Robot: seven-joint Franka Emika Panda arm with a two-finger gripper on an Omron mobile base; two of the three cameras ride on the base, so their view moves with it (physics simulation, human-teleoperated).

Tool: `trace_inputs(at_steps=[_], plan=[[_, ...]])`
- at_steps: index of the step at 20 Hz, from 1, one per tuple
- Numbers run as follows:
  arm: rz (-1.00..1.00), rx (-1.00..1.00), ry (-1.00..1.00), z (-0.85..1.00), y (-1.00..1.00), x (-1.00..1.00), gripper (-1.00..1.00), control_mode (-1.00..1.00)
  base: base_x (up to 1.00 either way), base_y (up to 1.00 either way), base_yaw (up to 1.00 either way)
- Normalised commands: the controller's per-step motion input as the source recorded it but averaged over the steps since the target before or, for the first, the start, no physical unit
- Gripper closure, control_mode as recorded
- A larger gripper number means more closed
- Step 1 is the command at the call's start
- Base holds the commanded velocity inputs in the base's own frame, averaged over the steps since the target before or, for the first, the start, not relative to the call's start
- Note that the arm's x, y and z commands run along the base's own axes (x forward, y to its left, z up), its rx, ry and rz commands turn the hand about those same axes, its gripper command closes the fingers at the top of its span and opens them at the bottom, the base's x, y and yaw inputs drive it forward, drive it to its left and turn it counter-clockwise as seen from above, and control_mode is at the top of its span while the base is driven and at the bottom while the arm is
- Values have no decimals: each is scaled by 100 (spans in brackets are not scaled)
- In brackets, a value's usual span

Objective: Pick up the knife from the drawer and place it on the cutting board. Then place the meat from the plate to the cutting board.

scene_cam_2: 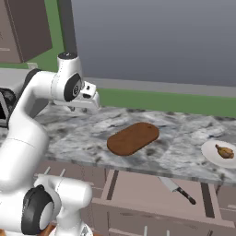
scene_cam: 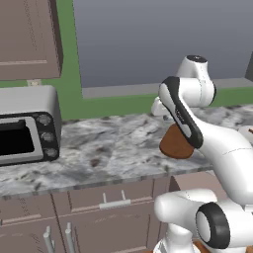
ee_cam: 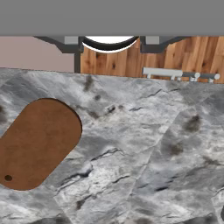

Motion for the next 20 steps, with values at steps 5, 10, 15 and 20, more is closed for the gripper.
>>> trace_inputs(at_steps=[5, 10, 15, 20], plan=[[0, 0, -6, 0, 3, -20, -100, -100, 0, 0, 0], [0, 0, 2, 0, 5, 0, -100, -100, 0, 0, 0], [-1, -1, 4, -3, 22, -11, -100, 100, -5, 26, -8], [0, 0, 0, 0, 0, 0, -100, 100, -11, 76, -35]])
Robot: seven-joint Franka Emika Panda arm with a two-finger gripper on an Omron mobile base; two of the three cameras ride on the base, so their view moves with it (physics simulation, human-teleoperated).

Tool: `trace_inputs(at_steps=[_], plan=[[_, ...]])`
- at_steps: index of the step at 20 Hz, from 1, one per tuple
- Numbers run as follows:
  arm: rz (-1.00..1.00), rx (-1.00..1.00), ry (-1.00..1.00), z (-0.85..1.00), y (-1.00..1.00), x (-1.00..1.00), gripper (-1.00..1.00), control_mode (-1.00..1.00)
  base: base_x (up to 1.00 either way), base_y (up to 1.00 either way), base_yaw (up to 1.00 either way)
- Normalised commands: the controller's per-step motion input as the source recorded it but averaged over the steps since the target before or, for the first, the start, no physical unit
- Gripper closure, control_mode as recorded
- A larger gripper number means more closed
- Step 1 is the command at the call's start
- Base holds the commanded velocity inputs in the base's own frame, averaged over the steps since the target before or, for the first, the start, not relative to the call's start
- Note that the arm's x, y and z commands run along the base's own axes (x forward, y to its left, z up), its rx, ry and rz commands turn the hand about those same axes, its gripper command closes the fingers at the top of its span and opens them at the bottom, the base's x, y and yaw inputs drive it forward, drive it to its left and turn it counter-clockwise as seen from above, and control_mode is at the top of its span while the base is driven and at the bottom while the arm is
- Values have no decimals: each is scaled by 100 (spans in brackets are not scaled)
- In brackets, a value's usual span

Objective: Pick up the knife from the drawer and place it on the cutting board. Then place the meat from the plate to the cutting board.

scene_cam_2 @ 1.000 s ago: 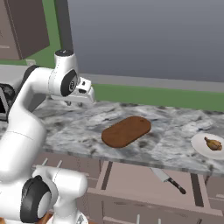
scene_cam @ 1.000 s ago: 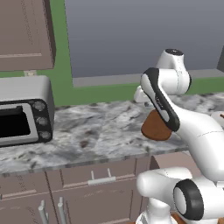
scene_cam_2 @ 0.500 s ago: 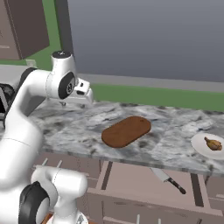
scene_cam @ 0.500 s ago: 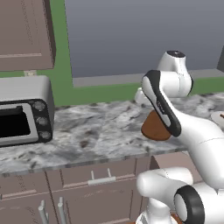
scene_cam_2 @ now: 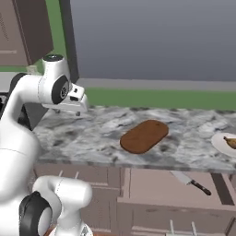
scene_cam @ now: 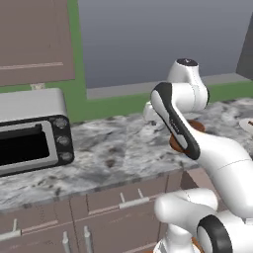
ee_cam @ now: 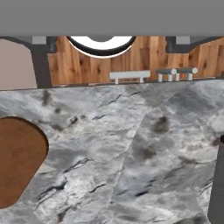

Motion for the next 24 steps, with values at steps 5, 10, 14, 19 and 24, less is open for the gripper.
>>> trace_inputs(at_steps=[5, 10, 14, 19, 24], plan=[[0, 0, 0, 0, 0, 0, -100, 100, -10, 10, -46], [0, 0, 0, 0, 0, 0, -100, 100, -16, -29, -65], [0, 0, 0, 0, 0, 0, -100, 100, -4, 0, -81], [0, 0, 0, 0, 0, 0, -100, 100, -21, 30, -87], [0, 0, 0, 0, 0, 0, -100, 100, -40, 43, -84]])
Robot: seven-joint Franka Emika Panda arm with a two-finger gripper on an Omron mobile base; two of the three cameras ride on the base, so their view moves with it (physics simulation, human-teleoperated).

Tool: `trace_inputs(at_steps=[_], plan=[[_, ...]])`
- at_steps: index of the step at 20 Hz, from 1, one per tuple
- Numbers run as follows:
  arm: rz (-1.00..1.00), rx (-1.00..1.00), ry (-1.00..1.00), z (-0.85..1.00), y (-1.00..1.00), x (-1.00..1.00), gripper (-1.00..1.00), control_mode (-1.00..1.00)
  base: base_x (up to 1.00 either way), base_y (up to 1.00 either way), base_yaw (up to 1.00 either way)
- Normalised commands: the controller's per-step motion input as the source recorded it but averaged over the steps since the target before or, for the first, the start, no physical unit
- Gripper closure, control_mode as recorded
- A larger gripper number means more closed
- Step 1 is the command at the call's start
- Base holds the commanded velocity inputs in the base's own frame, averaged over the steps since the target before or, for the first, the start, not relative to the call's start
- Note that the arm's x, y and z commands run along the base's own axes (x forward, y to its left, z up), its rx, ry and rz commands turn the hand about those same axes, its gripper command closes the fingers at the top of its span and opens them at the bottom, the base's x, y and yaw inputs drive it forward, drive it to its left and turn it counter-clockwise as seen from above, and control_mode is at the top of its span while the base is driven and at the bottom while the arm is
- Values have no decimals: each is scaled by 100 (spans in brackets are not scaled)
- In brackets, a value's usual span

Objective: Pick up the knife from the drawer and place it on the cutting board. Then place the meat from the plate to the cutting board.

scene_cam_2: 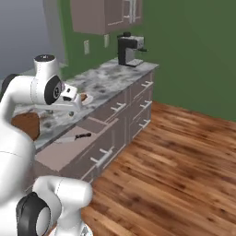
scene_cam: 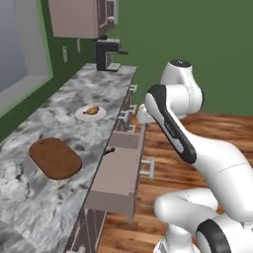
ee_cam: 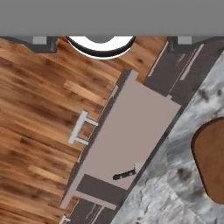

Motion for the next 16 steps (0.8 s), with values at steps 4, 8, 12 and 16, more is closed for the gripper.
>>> trace_inputs(at_steps=[4, 8, 12, 16], plan=[[0, 0, 0, 0, 0, 0, -100, 100, -52, 47, -73], [0, 0, 0, 0, 0, 0, -100, 100, -9, 3, -10], [0, 0, 0, 0, 0, 0, -100, 100, -9, 54, 0], [0, 0, 0, 0, 0, 0, -100, 100, 1, 100, -7]])
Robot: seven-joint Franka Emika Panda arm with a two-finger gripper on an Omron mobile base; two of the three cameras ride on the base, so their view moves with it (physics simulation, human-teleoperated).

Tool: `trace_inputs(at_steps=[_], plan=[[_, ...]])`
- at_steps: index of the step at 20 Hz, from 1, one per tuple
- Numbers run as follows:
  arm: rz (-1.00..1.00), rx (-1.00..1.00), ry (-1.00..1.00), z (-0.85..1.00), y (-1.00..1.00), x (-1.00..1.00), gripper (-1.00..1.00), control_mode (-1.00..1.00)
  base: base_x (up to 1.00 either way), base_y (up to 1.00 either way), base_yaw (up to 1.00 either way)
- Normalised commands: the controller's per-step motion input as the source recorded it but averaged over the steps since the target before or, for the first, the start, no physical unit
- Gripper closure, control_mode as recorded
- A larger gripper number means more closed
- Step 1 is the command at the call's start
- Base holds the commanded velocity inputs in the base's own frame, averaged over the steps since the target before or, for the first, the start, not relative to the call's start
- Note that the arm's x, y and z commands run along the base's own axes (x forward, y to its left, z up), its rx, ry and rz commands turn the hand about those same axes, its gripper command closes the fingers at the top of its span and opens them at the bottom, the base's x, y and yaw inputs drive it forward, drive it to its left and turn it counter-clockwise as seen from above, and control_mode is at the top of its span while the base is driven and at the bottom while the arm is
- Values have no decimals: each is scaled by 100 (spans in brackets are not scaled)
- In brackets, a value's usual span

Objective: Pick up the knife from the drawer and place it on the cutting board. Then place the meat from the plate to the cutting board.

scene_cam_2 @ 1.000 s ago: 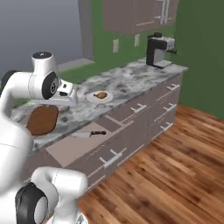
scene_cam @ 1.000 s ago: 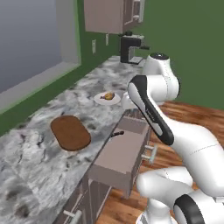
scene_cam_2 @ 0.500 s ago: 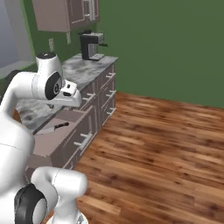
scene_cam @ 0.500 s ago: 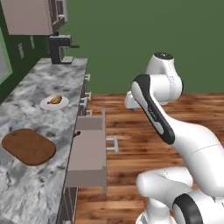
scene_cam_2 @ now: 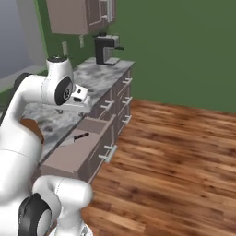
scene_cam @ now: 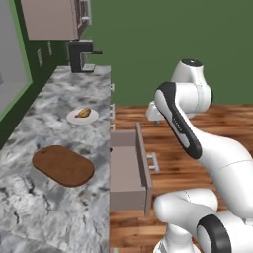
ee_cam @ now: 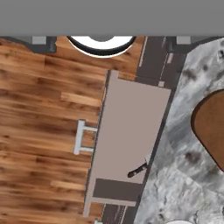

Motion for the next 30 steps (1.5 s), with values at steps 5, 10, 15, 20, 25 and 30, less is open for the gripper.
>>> trace_inputs(at_steps=[5, 10, 15, 20, 25, 30], plan=[[0, 0, 0, 0, 0, 0, -100, 100, 6, 64, -7], [0, 0, 2, -7, -10, 0, -100, -100, 0, 0, 0], [0, 0, 9, -37, -27, 4, -100, -100, 0, 0, 0], [0, 0, 13, -54, -21, 6, -100, -100, 0, 0, 0], [0, -6, 28, -68, 0, 29, -100, -100, 0, 0, 0], [0, -5, 29, -65, -3, 28, -100, -100, 0, 0, 0]])
